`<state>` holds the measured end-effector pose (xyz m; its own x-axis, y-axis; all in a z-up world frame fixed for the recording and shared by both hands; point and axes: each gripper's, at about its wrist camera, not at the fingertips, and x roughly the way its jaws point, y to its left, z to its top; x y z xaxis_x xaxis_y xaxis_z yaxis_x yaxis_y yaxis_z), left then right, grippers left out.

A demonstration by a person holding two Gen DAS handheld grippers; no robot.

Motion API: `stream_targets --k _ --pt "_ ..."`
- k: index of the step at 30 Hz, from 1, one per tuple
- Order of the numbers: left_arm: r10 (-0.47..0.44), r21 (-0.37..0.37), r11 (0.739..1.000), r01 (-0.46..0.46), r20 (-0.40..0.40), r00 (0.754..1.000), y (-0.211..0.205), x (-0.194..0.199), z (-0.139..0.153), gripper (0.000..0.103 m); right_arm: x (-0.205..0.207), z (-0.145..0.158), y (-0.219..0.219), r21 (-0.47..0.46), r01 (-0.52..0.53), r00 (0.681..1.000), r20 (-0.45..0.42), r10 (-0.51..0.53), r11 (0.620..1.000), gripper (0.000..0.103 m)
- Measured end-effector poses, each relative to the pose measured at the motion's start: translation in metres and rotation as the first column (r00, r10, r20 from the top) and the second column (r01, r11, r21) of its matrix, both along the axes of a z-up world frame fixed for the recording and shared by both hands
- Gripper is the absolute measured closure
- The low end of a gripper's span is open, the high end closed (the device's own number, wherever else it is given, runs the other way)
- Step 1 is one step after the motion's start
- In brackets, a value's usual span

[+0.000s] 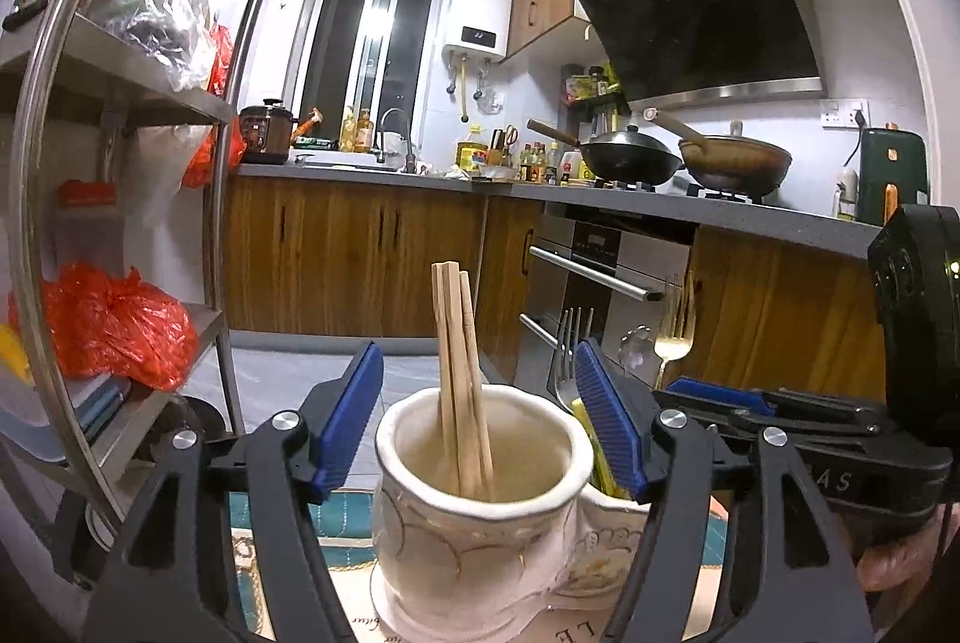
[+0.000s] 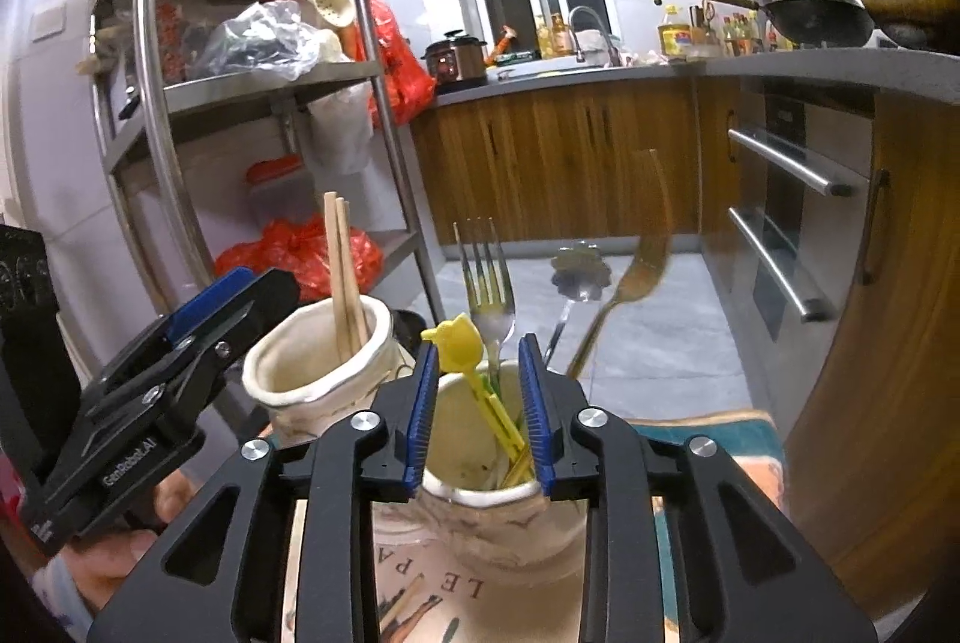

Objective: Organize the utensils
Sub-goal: 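Drop the chopstick into the tall pot while the right tool drops the fork into the short pot, then return the left tool to the last chopstick while the right tool reaches the last yellow spoon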

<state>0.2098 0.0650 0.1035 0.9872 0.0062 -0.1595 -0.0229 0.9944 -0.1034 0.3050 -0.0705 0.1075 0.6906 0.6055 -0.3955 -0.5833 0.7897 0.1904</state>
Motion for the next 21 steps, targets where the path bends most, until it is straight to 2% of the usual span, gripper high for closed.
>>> stream_targets --k 7,21 --pt "0.008 -0.035 0.999 -0.010 -0.029 1.000 0.009 -0.017 -0.002 0.035 -0.020 -0.003 -0.019 0.009 0.024 1.000 -0.001 -0.024 1.000 0.061" --pt "0.013 -0.013 1.000 -0.015 -0.111 0.994 0.018 -0.054 -0.024 0.034 -0.038 -0.028 -0.047 -0.004 0.058 0.996 -0.069 -0.058 0.998 0.053"
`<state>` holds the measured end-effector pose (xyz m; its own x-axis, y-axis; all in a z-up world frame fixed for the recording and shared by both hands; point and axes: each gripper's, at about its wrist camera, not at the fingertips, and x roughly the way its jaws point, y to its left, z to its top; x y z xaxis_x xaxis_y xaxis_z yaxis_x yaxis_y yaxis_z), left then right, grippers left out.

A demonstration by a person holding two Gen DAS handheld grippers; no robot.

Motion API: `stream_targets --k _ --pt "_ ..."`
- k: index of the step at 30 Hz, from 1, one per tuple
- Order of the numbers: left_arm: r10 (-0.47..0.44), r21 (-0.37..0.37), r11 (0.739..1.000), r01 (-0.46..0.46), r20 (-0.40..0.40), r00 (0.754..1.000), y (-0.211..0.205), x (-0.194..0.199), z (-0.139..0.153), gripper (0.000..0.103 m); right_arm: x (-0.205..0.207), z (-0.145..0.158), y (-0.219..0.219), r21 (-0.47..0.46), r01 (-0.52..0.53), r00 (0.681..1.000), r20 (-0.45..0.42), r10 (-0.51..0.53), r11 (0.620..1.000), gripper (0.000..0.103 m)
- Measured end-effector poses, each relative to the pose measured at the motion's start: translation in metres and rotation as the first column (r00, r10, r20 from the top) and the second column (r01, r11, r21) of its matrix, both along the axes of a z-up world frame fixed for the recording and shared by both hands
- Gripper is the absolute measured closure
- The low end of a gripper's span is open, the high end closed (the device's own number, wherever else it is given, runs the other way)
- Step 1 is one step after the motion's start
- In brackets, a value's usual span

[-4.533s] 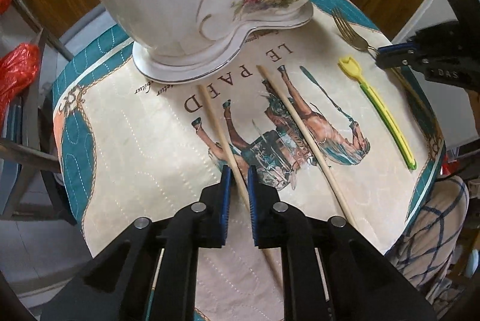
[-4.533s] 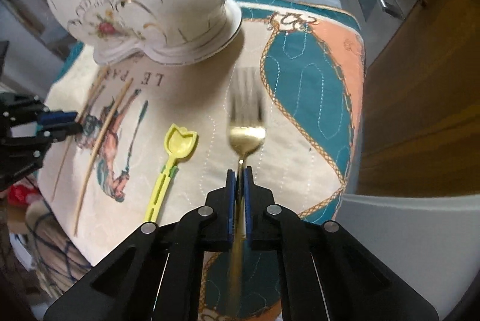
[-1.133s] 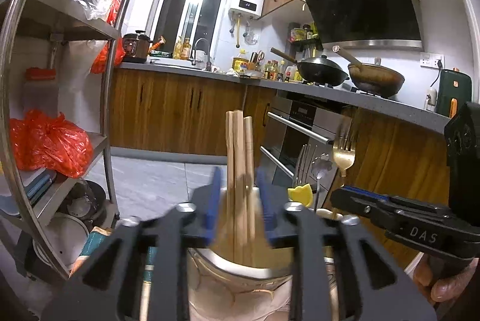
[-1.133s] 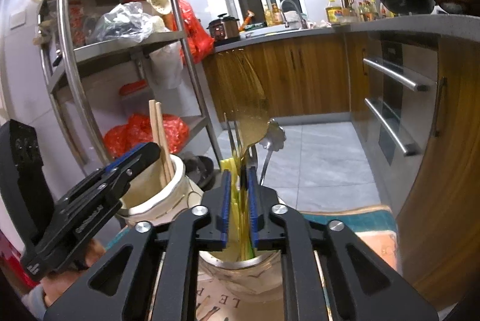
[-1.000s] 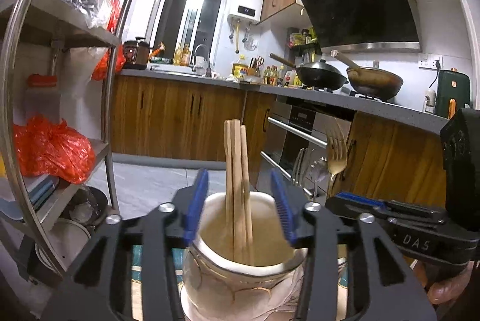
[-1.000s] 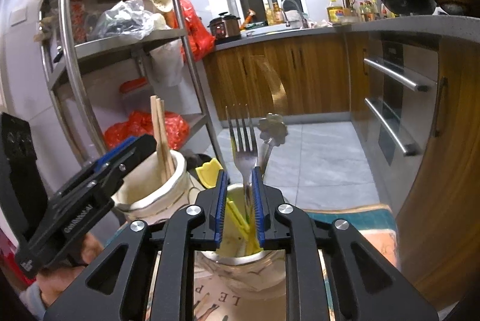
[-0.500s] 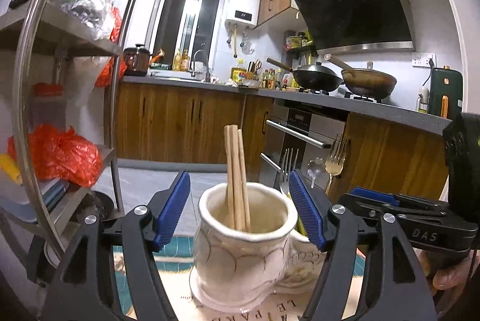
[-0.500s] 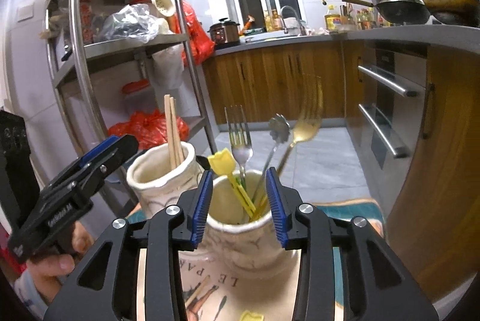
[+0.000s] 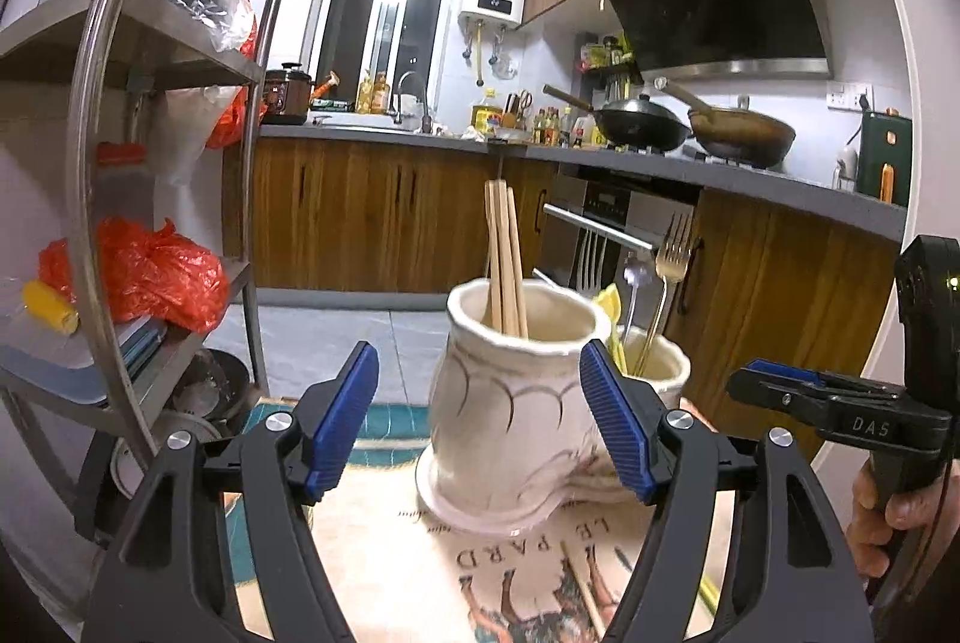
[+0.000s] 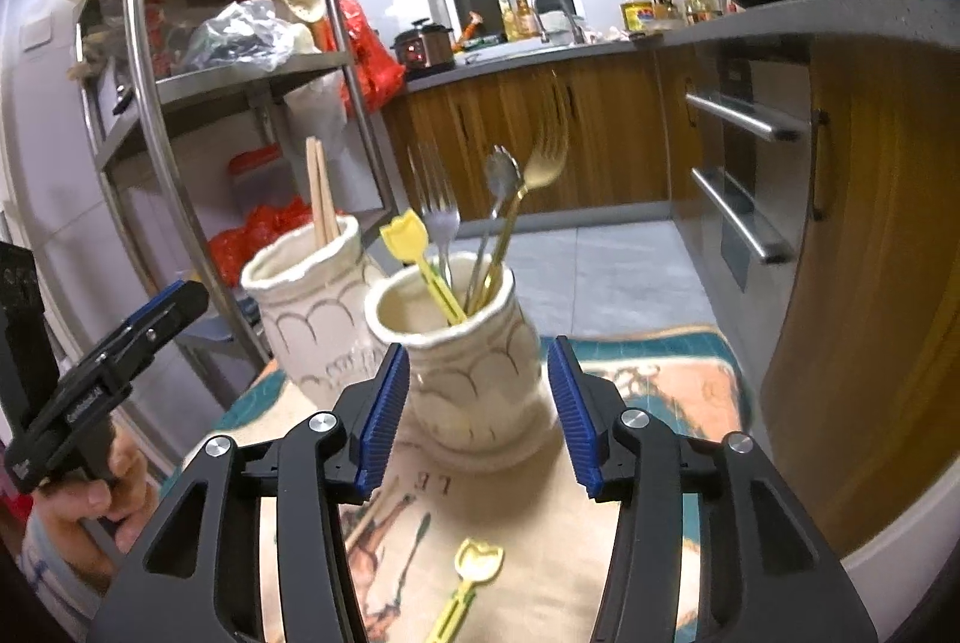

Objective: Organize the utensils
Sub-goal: 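Return the left tool to the last chopstick while the right tool reaches the last yellow spoon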

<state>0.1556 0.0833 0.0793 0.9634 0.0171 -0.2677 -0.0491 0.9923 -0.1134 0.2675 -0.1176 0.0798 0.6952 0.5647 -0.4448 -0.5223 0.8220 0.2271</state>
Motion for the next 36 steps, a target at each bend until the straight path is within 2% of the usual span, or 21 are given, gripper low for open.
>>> stream_targets --k 7,11,14,18,19,25,31,36 --pt "-0.021 0.032 0.999 0.023 -0.079 0.997 -0.009 -0.002 -0.013 0.034 -0.003 -0.015 -0.012 -0.039 0.012 0.998 -0.055 -0.014 0.999 0.053" --pt "-0.050 0.054 0.997 0.060 -0.165 0.985 -0.019 0.003 -0.025 0.035 -0.002 -0.029 -0.014 -0.079 0.001 0.994 -0.110 -0.010 0.997 0.053" --pt "-0.078 0.061 0.994 0.095 -0.237 0.968 -0.027 0.007 -0.036 0.038 -0.003 -0.038 -0.015 -0.096 -0.016 0.989 -0.148 0.002 0.995 0.053" --pt "-0.092 0.065 0.991 0.119 -0.326 0.941 -0.037 0.011 -0.052 0.051 -0.009 -0.050 -0.011 -0.108 -0.067 0.977 -0.211 0.043 0.992 0.053" --pt "-0.103 0.056 0.990 0.131 -0.350 0.931 -0.040 0.010 -0.056 0.051 -0.012 -0.053 -0.009 -0.122 -0.088 0.973 -0.222 0.059 0.989 0.053" --pt "-0.139 0.052 0.983 0.176 -0.416 0.899 -0.057 0.002 -0.070 0.053 -0.034 -0.065 0.005 -0.200 -0.175 0.960 -0.251 0.122 0.964 0.053" --pt "-0.181 0.085 0.963 0.257 -0.504 0.844 -0.082 -0.006 -0.091 0.059 -0.050 -0.075 0.015 -0.252 -0.248 0.944 -0.280 0.175 0.935 0.053" --pt "-0.183 0.093 0.957 0.273 -0.536 0.824 -0.086 -0.009 -0.099 0.066 -0.051 -0.082 0.022 -0.281 -0.263 0.940 -0.290 0.180 0.923 0.053"
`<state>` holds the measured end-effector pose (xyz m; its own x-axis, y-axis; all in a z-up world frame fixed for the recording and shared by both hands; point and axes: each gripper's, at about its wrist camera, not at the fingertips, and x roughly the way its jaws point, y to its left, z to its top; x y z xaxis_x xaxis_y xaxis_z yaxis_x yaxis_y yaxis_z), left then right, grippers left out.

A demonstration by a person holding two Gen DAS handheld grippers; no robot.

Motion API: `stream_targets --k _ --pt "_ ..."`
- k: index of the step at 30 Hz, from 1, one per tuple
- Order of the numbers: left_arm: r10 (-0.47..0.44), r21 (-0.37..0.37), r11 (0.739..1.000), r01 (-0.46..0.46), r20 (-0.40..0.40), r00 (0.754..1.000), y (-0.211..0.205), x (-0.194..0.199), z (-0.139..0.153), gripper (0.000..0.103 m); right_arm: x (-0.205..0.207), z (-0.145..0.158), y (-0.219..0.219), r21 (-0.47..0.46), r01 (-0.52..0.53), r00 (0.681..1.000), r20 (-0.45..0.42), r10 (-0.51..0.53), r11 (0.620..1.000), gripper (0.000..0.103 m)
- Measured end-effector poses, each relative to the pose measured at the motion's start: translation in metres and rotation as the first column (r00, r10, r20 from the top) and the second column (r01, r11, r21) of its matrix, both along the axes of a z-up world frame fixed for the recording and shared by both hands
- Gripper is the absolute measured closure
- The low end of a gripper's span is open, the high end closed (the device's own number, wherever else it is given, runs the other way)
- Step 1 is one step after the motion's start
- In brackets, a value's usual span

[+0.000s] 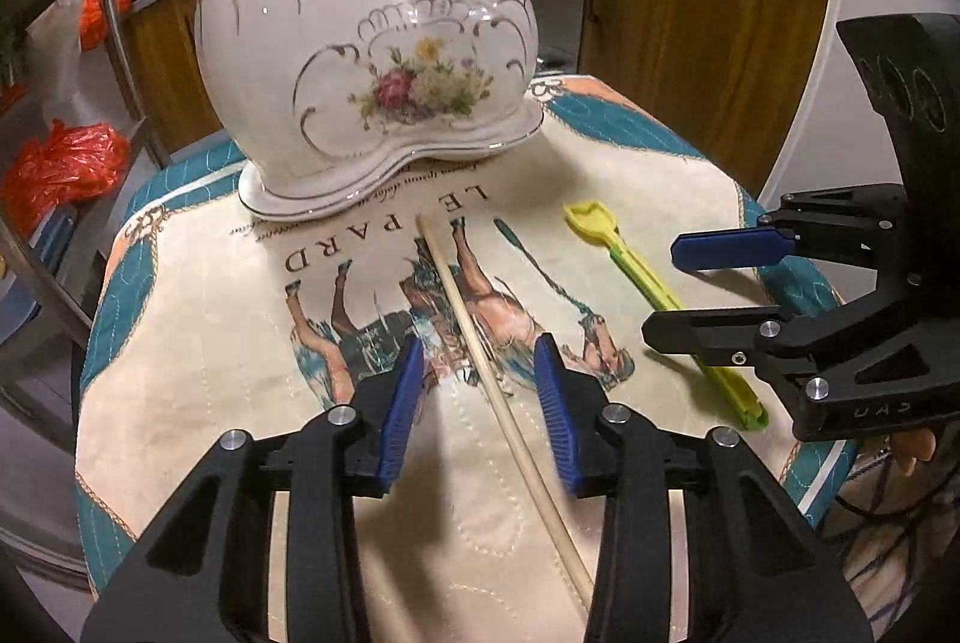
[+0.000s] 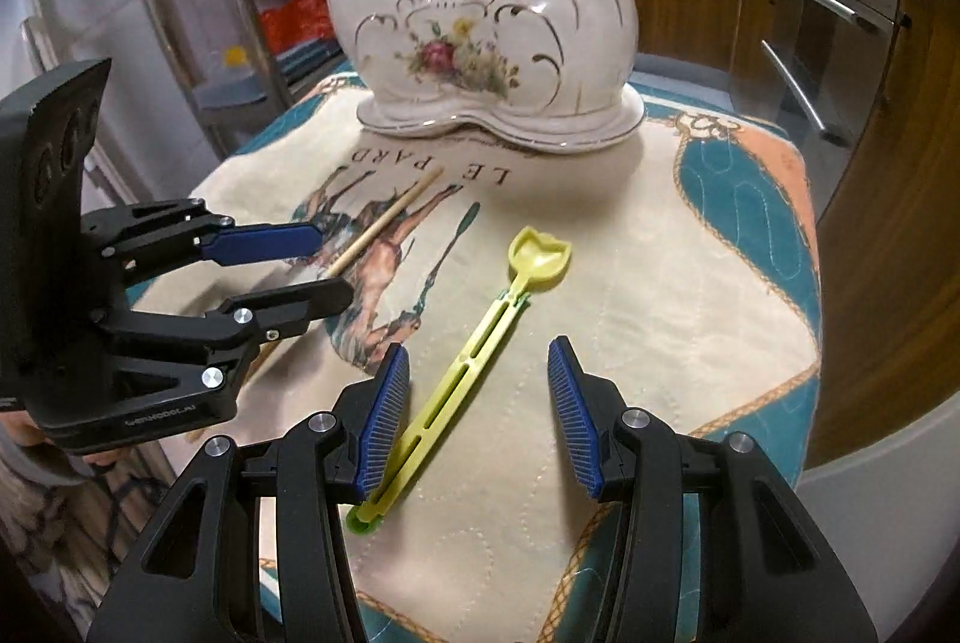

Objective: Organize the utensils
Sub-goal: 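Return the left tool to the last chopstick while the right tool reaches the last yellow spoon, then grasp the chopstick with the left tool while the right tool grasps the yellow spoon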

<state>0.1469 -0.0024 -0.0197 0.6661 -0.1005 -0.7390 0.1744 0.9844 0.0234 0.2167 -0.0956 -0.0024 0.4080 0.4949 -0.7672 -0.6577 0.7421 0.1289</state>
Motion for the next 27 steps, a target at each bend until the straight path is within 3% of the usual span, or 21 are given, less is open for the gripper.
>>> stream_targets --k 4,7,10,16,22,27 --pt "0.000 0.011 1.000 0.000 -0.009 1.000 0.000 -0.001 -0.002 0.071 0.001 -0.001 0.003 -0.028 -0.011 1.000 0.018 0.011 1.000 0.055" --pt "0.000 0.013 1.000 0.001 -0.013 1.000 0.002 0.000 -0.002 0.075 -0.001 -0.001 0.004 -0.084 -0.032 0.999 0.038 0.035 0.996 0.068" --pt "-0.017 0.024 1.000 0.018 -0.027 0.999 0.004 0.003 -0.001 0.078 0.005 0.001 0.002 -0.116 -0.063 0.998 0.005 0.064 0.991 0.077" --pt "-0.072 0.045 0.996 0.078 -0.127 0.989 0.006 0.015 0.005 0.080 0.021 0.006 0.005 -0.235 -0.128 0.990 -0.086 0.110 0.963 0.077" --pt "-0.123 0.073 0.986 0.149 -0.279 0.952 0.003 0.036 0.010 0.080 0.045 0.009 0.027 -0.371 -0.177 0.972 -0.211 0.103 0.912 0.077" --pt "-0.128 0.084 0.982 0.170 -0.367 0.922 0.000 0.049 0.012 0.086 0.054 0.007 0.038 -0.416 -0.179 0.962 -0.264 0.070 0.892 0.078"
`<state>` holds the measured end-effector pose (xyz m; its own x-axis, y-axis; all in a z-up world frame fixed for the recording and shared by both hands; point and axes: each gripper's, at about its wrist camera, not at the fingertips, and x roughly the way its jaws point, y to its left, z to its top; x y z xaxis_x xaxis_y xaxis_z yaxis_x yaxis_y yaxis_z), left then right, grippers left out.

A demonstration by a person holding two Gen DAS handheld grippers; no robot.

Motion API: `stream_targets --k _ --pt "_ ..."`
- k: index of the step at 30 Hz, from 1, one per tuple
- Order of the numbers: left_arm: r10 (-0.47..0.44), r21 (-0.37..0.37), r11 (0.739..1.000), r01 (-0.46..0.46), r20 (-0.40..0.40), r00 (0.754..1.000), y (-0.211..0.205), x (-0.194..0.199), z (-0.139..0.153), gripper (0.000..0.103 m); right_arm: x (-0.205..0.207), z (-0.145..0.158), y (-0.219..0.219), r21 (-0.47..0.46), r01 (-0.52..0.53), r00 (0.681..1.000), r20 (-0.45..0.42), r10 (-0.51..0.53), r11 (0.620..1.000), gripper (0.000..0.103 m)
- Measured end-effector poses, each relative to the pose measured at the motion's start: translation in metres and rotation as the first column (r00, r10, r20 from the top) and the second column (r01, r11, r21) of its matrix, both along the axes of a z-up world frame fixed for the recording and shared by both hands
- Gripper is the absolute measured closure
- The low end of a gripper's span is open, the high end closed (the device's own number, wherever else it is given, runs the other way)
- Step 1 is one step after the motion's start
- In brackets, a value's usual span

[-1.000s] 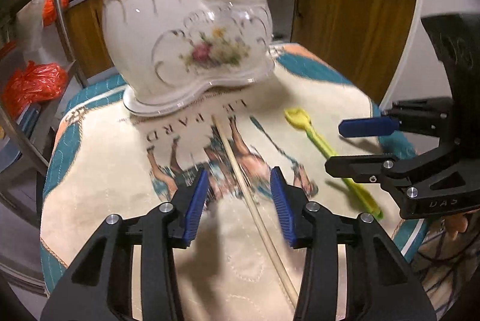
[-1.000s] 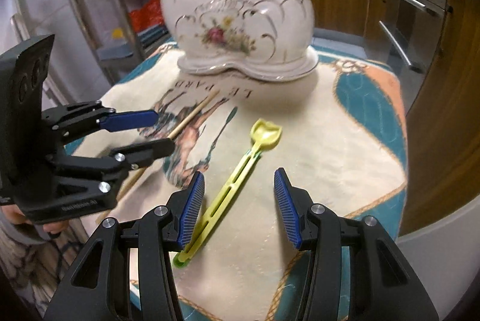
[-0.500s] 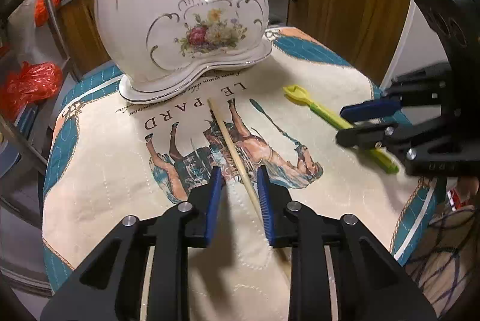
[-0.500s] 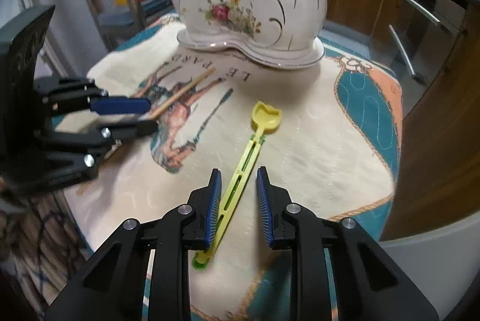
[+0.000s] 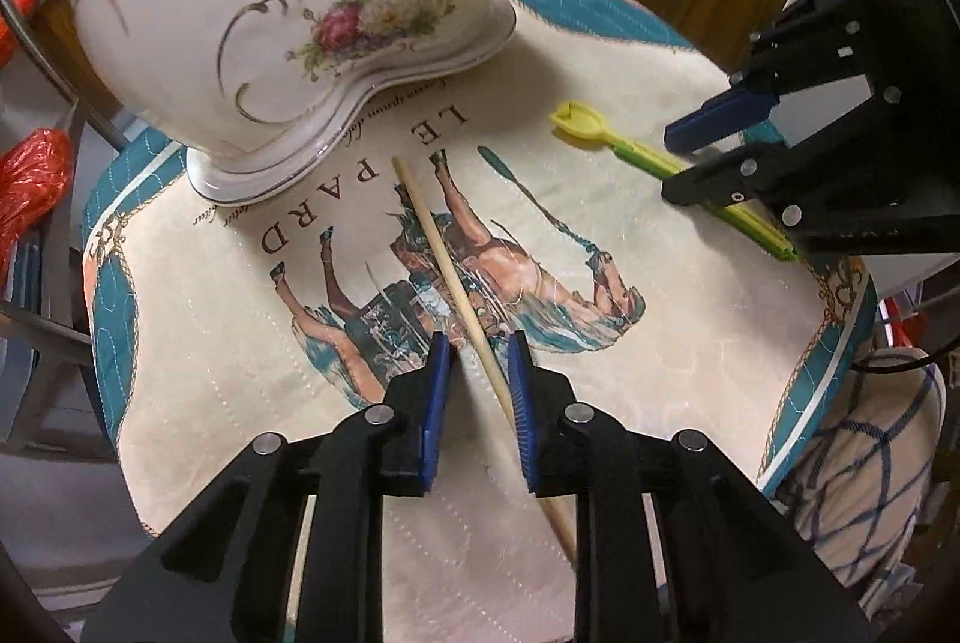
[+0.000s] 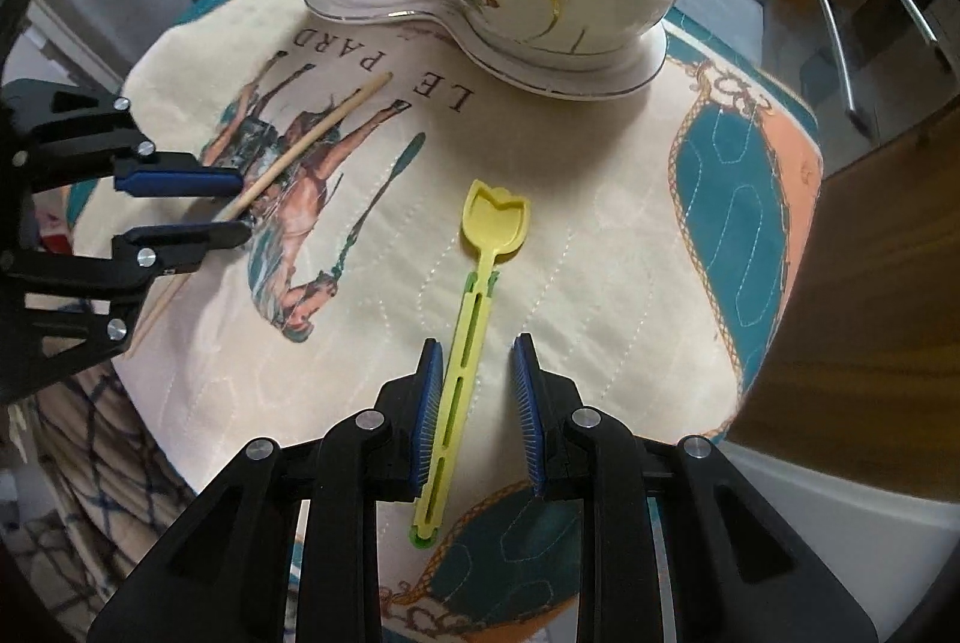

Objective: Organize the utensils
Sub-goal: 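Grasp the chopstick with the left tool while the right tool grasps the yellow spoon, then drop the chopstick into the tall pot while the right tool drops the spoon into the short pot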

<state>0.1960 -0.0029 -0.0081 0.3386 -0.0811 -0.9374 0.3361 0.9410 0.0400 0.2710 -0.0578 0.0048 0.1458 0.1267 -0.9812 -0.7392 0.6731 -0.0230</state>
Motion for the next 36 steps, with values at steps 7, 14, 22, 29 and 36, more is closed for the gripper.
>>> stream_targets --k 7,14,22,29,36 --pt "-0.024 -0.007 1.000 0.023 -0.060 0.998 -0.003 0.006 0.002 0.098 0.000 0.000 0.007 -0.025 0.013 1.000 -0.027 -0.014 1.000 0.091" --pt "0.011 -0.051 0.999 -0.012 -0.014 1.000 0.012 -0.008 0.004 0.099 -0.009 0.002 0.000 0.009 0.028 1.000 -0.005 -0.028 1.000 0.093" --pt "0.102 -0.235 0.970 -0.058 0.177 0.979 0.043 -0.031 0.043 0.099 -0.014 0.031 -0.031 0.232 0.077 0.994 0.059 -0.093 0.970 0.093" --pt "0.147 -0.374 0.927 -0.034 0.278 0.949 0.057 -0.046 0.066 0.099 -0.022 0.069 -0.055 0.489 0.082 0.980 0.121 -0.160 0.868 0.093" --pt "0.239 -0.485 0.874 -0.018 0.396 0.887 0.063 -0.051 0.090 0.099 -0.012 0.083 -0.062 0.658 0.090 0.960 0.144 -0.242 0.748 0.093"
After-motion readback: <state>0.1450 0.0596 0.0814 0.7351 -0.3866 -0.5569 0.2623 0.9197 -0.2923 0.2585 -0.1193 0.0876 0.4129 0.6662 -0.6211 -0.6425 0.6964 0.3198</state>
